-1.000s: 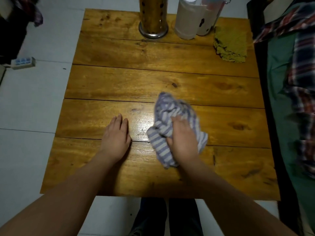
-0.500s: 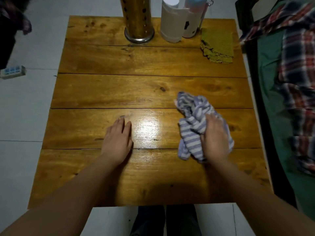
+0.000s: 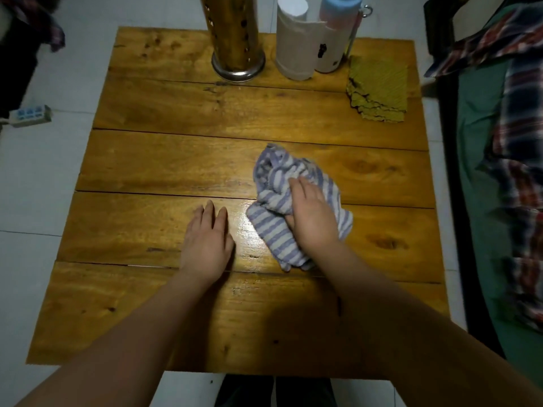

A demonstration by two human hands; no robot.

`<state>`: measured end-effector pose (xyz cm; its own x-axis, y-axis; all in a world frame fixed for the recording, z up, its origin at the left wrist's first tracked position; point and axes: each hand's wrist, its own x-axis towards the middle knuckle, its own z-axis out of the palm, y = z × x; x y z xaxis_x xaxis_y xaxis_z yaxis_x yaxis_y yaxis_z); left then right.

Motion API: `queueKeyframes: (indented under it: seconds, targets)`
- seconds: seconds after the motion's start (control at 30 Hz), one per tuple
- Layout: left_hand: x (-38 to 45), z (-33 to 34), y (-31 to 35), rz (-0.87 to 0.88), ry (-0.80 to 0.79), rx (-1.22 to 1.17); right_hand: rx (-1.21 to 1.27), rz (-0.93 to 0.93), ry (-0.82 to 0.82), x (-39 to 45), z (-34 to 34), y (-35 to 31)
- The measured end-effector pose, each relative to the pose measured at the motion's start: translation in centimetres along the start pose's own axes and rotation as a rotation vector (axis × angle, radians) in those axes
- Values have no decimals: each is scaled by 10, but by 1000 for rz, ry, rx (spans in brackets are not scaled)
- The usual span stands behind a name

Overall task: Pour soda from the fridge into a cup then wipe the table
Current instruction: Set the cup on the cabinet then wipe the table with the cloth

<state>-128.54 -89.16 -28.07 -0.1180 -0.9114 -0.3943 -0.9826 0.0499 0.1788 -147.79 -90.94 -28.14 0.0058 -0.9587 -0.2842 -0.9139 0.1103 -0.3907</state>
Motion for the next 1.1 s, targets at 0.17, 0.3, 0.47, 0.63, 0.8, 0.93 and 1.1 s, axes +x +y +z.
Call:
queueKeyframes:
  seconds: [0.17,0.3,0.47,0.63,0.8,0.93,1.1]
  targets:
    - [1,0,22,-134,74,-197,89,24,2,0,-17,0]
    - [1,1,44,-278,162,-384,130,53,124,9,-38,23]
    - [8,4,70,-575,134,-735,168,148,-12,39,-49,41]
    - [17,-2,89,-717,-41,-1148,282,191,-146,58,-46,42]
    - [25,-12,97,-710,-109,-1268,263,193,-208,59,-51,41]
    - [32,-14,101,-699,-105,-1251,379,161,-208,59,-57,49]
    - [37,-24,118,-558,-63,-1290,576,220,-163,62,-68,67]
